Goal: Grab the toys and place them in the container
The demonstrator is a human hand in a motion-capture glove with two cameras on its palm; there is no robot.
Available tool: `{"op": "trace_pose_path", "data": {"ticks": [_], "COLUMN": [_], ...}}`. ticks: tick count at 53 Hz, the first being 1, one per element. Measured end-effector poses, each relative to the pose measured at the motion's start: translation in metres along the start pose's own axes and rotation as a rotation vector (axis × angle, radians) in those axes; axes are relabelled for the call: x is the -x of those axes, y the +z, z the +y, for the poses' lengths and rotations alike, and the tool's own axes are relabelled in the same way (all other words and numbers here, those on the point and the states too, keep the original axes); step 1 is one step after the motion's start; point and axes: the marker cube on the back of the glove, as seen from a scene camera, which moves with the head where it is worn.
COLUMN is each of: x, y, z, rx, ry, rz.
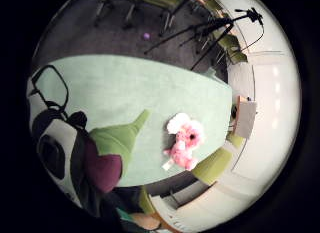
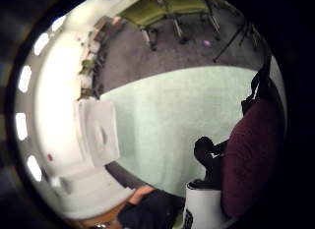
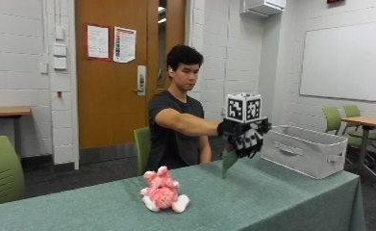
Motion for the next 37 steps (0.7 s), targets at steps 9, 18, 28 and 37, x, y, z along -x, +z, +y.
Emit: {"op": "trace_pose_path", "data": {"ticks": [9, 18, 28, 37], "x": [0.096, 0.242, 0.418, 0.427], "y": [-0.075, -0.138, -0.153, -0.136], "z": [0.015, 0.058, 0.086, 0.06], "rx": [-0.111, -0.228, -0.341, -0.348], "ry": [-0.166, -0.633, -0.667, -0.827], "rz": [-0.053, -0.045, 0.052, 0.014]}}
